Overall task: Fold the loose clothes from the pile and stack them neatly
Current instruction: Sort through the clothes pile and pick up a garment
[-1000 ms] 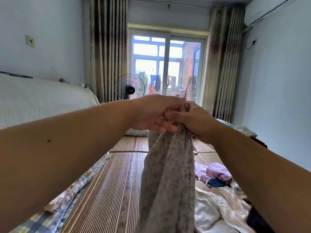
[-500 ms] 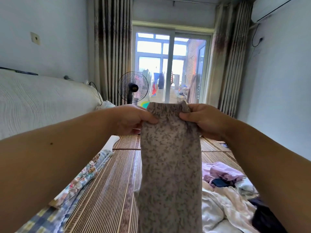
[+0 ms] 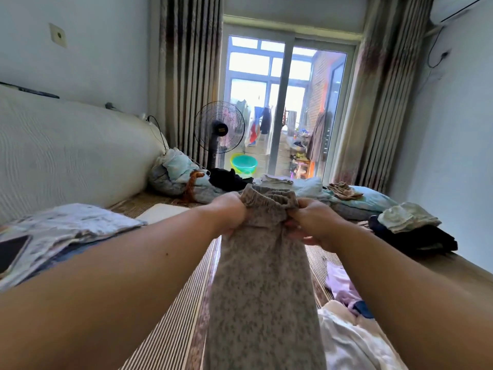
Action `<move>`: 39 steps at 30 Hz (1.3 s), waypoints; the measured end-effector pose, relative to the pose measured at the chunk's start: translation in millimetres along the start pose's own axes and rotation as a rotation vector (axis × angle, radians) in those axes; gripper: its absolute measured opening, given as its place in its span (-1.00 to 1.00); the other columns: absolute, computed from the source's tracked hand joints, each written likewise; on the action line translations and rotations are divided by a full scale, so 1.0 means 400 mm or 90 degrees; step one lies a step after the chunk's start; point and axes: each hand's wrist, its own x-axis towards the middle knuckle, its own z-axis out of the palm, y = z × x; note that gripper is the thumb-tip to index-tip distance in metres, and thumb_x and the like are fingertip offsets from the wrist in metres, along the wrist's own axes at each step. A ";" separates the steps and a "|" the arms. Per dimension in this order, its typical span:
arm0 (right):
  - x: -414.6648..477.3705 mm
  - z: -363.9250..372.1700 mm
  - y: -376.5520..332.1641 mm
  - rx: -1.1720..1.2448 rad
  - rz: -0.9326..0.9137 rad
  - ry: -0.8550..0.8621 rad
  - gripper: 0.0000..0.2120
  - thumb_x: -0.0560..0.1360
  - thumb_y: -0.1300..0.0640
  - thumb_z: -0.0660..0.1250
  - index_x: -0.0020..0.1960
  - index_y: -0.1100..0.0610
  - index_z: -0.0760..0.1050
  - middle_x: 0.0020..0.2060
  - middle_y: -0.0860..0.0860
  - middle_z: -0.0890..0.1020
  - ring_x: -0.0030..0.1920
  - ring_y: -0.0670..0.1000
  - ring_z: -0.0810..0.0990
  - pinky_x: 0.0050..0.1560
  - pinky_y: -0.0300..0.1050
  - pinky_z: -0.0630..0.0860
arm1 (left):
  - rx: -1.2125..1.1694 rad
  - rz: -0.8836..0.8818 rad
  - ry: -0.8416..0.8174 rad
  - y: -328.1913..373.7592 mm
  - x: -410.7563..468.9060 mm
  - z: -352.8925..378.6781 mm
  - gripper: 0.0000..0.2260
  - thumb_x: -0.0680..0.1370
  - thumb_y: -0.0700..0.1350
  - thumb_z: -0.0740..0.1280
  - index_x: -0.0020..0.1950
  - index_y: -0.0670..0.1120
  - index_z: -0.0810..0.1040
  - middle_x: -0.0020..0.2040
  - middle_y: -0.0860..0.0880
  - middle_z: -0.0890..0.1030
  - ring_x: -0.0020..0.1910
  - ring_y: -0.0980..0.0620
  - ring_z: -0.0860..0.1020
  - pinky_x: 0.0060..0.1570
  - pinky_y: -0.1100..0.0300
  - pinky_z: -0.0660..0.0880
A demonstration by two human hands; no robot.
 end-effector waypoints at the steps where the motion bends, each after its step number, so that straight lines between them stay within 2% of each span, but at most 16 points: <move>1: 0.020 0.005 0.004 0.000 -0.025 0.011 -0.91 0.58 0.14 0.28 0.03 0.04 0.54 -0.24 0.03 0.58 -0.38 -0.05 0.54 -0.42 -0.23 0.43 | -0.007 0.023 0.022 -0.008 0.027 0.001 -0.84 0.56 -0.12 0.30 0.10 -0.12 0.55 0.02 -0.16 0.62 -0.03 -0.12 0.58 0.03 0.02 0.55; 5: 0.086 0.015 -0.021 0.046 -0.146 0.062 -0.96 0.57 0.09 0.31 -0.04 -0.02 0.53 -0.11 0.00 0.62 -0.15 -0.06 0.55 -0.33 -0.25 0.46 | -0.055 0.141 0.120 0.009 0.097 -0.032 -0.82 0.49 -0.02 0.41 0.03 -0.05 0.53 -0.03 -0.09 0.61 -0.02 -0.07 0.56 -0.09 0.07 0.48; 7: 0.109 0.011 -0.032 0.065 -0.194 0.068 -0.94 0.56 0.11 0.31 0.01 0.01 0.54 0.00 0.04 0.63 -0.03 0.00 0.57 -0.07 -0.12 0.53 | -0.049 0.204 0.141 0.026 0.112 -0.059 -0.71 0.41 0.02 0.48 0.01 -0.10 0.53 -0.05 -0.10 0.61 -0.04 -0.09 0.56 0.01 -0.02 0.51; 10: 0.110 0.002 -0.019 0.066 -0.236 0.034 -0.91 0.54 0.16 0.35 0.04 0.06 0.55 -0.01 0.01 0.64 -0.04 -0.07 0.58 -0.08 -0.19 0.51 | -0.086 0.251 0.072 0.022 0.106 -0.104 -0.58 0.29 -0.02 0.55 0.02 -0.17 0.52 -0.12 -0.07 0.58 -0.10 -0.03 0.53 0.05 -0.03 0.50; 12: 0.089 0.010 0.017 0.035 -0.228 0.010 -0.90 0.53 0.18 0.36 0.04 0.08 0.57 -0.02 0.01 0.66 -0.05 -0.09 0.60 -0.09 -0.26 0.49 | -0.078 0.256 0.011 -0.012 0.084 -0.115 -0.70 0.35 -0.06 0.56 -0.03 -0.09 0.54 -0.15 -0.01 0.59 -0.12 0.03 0.54 0.01 -0.01 0.50; 16: 0.004 0.066 0.156 -0.008 -0.197 -0.013 -0.87 0.53 0.20 0.36 0.06 0.11 0.58 -0.09 -0.06 0.69 -0.15 -0.21 0.60 -0.20 -0.42 0.47 | 0.035 0.222 -0.027 -0.140 -0.025 -0.071 -0.81 0.31 0.14 0.47 -0.19 0.12 0.55 -0.23 0.13 0.58 -0.19 0.15 0.54 -0.22 0.15 0.44; 20: -0.121 0.140 0.333 -0.044 -0.121 -0.057 -0.92 0.49 0.19 0.40 -0.04 0.05 0.54 -0.26 -0.12 0.65 -0.22 -0.20 0.56 -0.17 -0.32 0.44 | 0.022 0.135 -0.147 -0.313 -0.170 0.013 -0.84 0.30 0.12 0.45 -0.21 0.14 0.54 -0.21 0.05 0.62 -0.13 -0.03 0.60 -0.09 0.00 0.56; 23: -0.224 0.191 0.451 -0.064 -0.065 -0.079 -0.90 0.48 0.16 0.42 -0.12 0.00 0.53 -0.31 -0.28 0.63 -0.29 -0.31 0.54 -0.25 -0.46 0.41 | 0.085 0.080 -0.184 -0.432 -0.281 0.082 -0.81 0.28 0.10 0.49 -0.21 0.17 0.52 -0.28 0.22 0.60 -0.26 0.27 0.54 -0.15 0.24 0.51; 25: -0.289 0.217 0.510 -0.091 -0.029 -0.106 -0.93 0.48 0.11 0.42 -0.09 -0.02 0.55 -0.24 -0.28 0.64 -0.21 -0.32 0.56 -0.16 -0.47 0.43 | 0.113 0.044 -0.213 -0.487 -0.350 0.124 -0.80 0.31 0.03 0.51 -0.19 0.17 0.52 -0.31 0.27 0.59 -0.31 0.32 0.52 -0.25 0.34 0.47; 27: -0.342 0.231 0.554 -0.097 -0.005 -0.134 -0.89 0.46 0.11 0.43 -0.03 0.03 0.56 -0.12 -0.11 0.67 -0.04 -0.17 0.60 0.07 -0.28 0.49 | 0.140 0.011 -0.228 -0.523 -0.406 0.154 -0.78 0.30 0.01 0.53 -0.22 0.18 0.51 -0.33 0.26 0.59 -0.34 0.35 0.51 -0.33 0.42 0.39; 29: -0.386 0.236 0.578 -0.115 0.021 -0.135 -0.84 0.44 0.13 0.46 -0.03 0.10 0.54 -0.09 0.05 0.66 0.01 0.05 0.61 0.14 -0.03 0.49 | 0.191 -0.011 -0.237 -0.540 -0.448 0.175 -0.73 0.28 0.02 0.56 -0.22 0.16 0.48 -0.32 0.18 0.60 -0.33 0.34 0.52 -0.34 0.41 0.42; 32: -0.429 0.233 0.605 -0.198 0.037 -0.126 -0.83 0.40 0.06 0.50 -0.24 -0.03 0.51 -0.28 -0.07 0.56 -0.22 -0.09 0.50 -0.10 -0.20 0.43 | 0.332 0.011 -0.224 -0.546 -0.492 0.196 -0.68 0.33 0.04 0.53 -0.07 0.18 0.43 -0.14 0.11 0.61 -0.16 0.16 0.57 -0.16 0.17 0.55; 34: -0.448 0.229 0.613 -0.259 0.019 -0.109 -0.75 0.39 0.02 0.50 -0.34 -0.13 0.45 -0.21 -0.13 0.47 -0.16 -0.15 0.45 -0.15 -0.39 0.33 | 0.394 0.046 -0.201 -0.544 -0.516 0.204 -0.74 0.42 0.02 0.43 0.05 0.16 0.47 -0.04 0.10 0.62 -0.06 0.07 0.58 -0.10 0.14 0.53; 36: -0.464 0.225 0.614 -0.255 0.009 -0.093 -0.75 0.41 0.04 0.49 -0.33 -0.16 0.46 -0.06 -0.15 0.46 0.00 -0.15 0.46 -0.03 -0.44 0.29 | 0.431 0.079 -0.192 -0.540 -0.531 0.202 -0.92 0.46 -0.03 0.33 -0.07 0.13 0.56 -0.12 0.12 0.63 -0.11 0.06 0.59 -0.21 0.18 0.47; 38: -0.472 0.219 0.611 -0.209 0.033 -0.128 -0.79 0.44 0.10 0.47 -0.30 -0.09 0.52 0.04 -0.16 0.53 0.12 -0.10 0.49 0.17 -0.25 0.35 | 0.438 0.075 -0.214 -0.536 -0.544 0.192 -0.86 0.46 -0.09 0.28 -0.24 0.12 0.57 -0.23 0.14 0.62 -0.23 0.12 0.58 -0.28 0.20 0.46; 39: -0.478 0.217 0.605 -0.162 0.048 -0.150 -0.81 0.46 0.13 0.46 -0.29 -0.06 0.54 0.00 -0.14 0.60 0.08 -0.06 0.52 0.17 -0.12 0.42 | 0.424 0.067 -0.233 -0.537 -0.547 0.185 -0.84 0.44 -0.11 0.28 -0.27 0.11 0.58 -0.28 0.15 0.62 -0.27 0.16 0.57 -0.29 0.22 0.48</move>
